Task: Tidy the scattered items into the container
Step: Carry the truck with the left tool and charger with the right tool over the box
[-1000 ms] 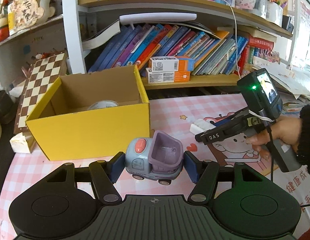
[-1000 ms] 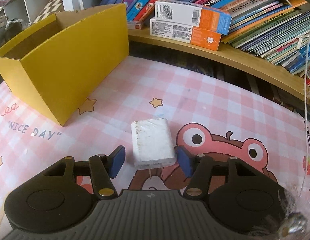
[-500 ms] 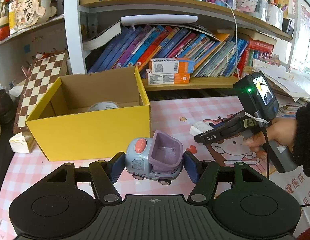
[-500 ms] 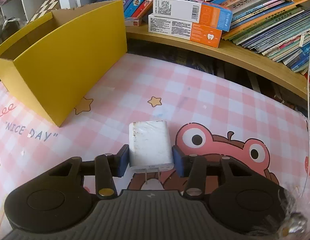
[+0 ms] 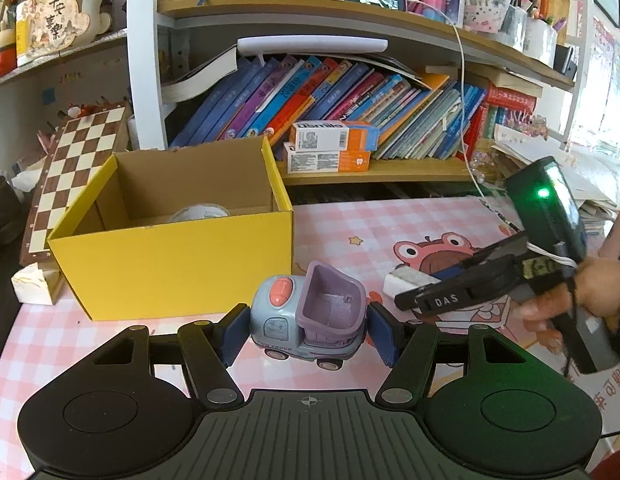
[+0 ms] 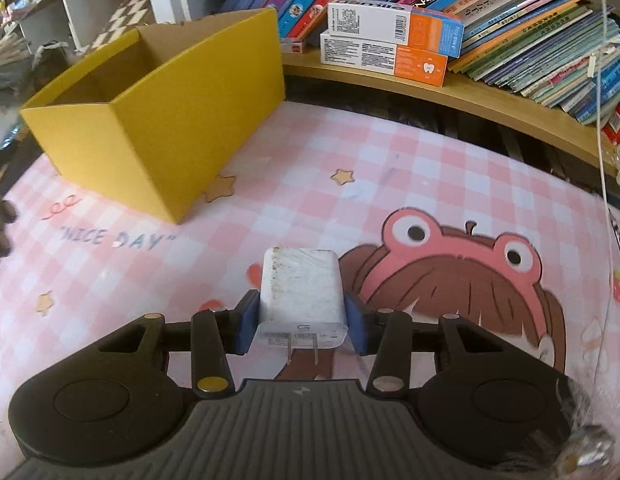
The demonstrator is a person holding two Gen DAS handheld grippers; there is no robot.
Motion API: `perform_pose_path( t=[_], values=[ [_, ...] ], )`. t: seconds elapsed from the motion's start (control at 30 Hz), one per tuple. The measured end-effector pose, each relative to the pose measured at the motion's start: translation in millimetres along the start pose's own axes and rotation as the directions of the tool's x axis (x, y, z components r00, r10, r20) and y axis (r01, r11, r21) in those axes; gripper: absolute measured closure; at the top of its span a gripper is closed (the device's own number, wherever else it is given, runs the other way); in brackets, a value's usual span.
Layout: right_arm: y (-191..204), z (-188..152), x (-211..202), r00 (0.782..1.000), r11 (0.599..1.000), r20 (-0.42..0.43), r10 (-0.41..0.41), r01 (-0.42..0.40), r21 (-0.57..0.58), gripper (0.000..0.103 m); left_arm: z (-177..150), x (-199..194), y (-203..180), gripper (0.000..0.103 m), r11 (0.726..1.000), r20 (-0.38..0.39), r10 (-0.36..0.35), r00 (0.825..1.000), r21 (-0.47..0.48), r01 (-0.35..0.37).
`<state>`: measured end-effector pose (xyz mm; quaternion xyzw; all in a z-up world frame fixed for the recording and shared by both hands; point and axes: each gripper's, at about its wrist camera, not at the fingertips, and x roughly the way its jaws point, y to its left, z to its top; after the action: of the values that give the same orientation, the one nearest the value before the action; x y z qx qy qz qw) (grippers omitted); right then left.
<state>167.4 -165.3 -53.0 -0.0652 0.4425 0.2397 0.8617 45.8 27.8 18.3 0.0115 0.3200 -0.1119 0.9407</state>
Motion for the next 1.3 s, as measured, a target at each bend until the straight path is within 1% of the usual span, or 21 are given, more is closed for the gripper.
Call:
perform_pose_path(
  t=[0.3,0.67,1.0,1.13,1.3],
  values=[
    [21,-17,-33,1.0,0.999,0.019,0.021,-0.022,0.037,0.061,-6,-10,10,0.04,0.999,0.0,-0.036,0.999,0.01,0.036],
    [47,-28,-55,0.999,0.998,0.028,0.015,-0.017,0.062,0.061,-12,-23,33,0.04,0.998,0.005,-0.058,0.998,0.0,0.058],
    [71,-18,-69,0.998,0.999,0.054,0.012,-0.014,0.044,0.061,-13,-29,51,0.04,0.997,0.022,-0.08,0.997,-0.002,0.08],
    [82,-11,-76,0.997,1.0,0.074,0.011,-0.012,0.02,0.061,-9,-32,60,0.04,0.997,0.04,-0.082,0.996,-0.004,0.082],
    [94,3,-87,0.993,1.0,0.113,0.029,-0.029,-0.001,0.061,-3,-36,72,0.04,0.997,0.07,-0.08,0.994,-0.007,0.081]
  ],
)
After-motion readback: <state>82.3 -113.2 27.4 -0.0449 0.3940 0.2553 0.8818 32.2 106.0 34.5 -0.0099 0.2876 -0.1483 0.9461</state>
